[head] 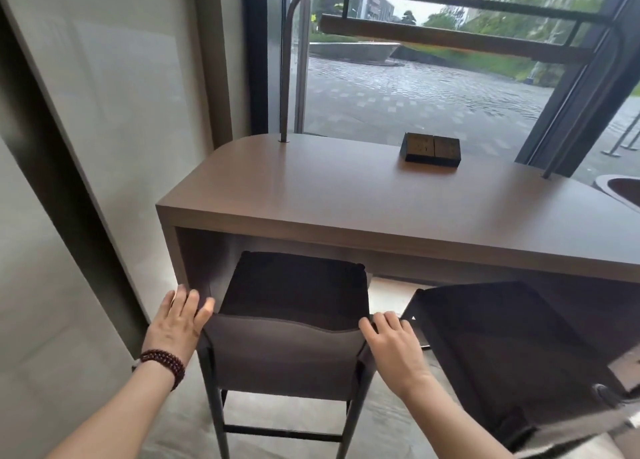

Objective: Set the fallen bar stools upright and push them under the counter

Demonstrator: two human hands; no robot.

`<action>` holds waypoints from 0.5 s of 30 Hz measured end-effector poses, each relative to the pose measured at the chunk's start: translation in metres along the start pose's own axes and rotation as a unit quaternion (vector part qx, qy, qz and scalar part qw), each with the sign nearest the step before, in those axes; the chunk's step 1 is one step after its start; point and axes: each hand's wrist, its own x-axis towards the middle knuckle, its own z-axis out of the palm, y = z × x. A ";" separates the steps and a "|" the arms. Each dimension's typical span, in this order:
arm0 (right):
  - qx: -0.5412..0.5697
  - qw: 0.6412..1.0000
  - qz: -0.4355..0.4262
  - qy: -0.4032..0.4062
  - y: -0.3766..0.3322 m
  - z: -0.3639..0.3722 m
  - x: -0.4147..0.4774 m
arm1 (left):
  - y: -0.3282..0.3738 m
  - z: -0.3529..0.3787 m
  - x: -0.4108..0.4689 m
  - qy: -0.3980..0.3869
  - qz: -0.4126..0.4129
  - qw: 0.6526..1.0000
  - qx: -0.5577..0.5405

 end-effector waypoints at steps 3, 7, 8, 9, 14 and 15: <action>0.014 1.000 0.020 0.018 0.002 0.001 0.008 | 0.001 0.001 0.012 0.014 -0.004 1.000 -0.006; 0.033 0.999 0.038 0.011 0.003 0.011 0.000 | 0.008 0.003 0.020 0.015 0.030 0.999 0.009; 0.038 0.998 0.043 0.018 0.006 0.011 -0.001 | 0.009 0.001 0.023 0.030 0.032 0.999 0.008; 0.041 0.998 0.047 0.021 0.008 0.011 0.000 | 0.010 -0.001 0.027 0.034 0.039 0.999 0.011; 0.069 0.996 0.056 0.010 0.007 0.008 -0.001 | 0.007 -0.008 0.027 0.003 0.040 0.999 0.023; 0.080 0.995 0.060 0.011 0.006 0.008 -0.002 | 0.006 -0.009 0.025 -0.006 0.043 0.999 0.016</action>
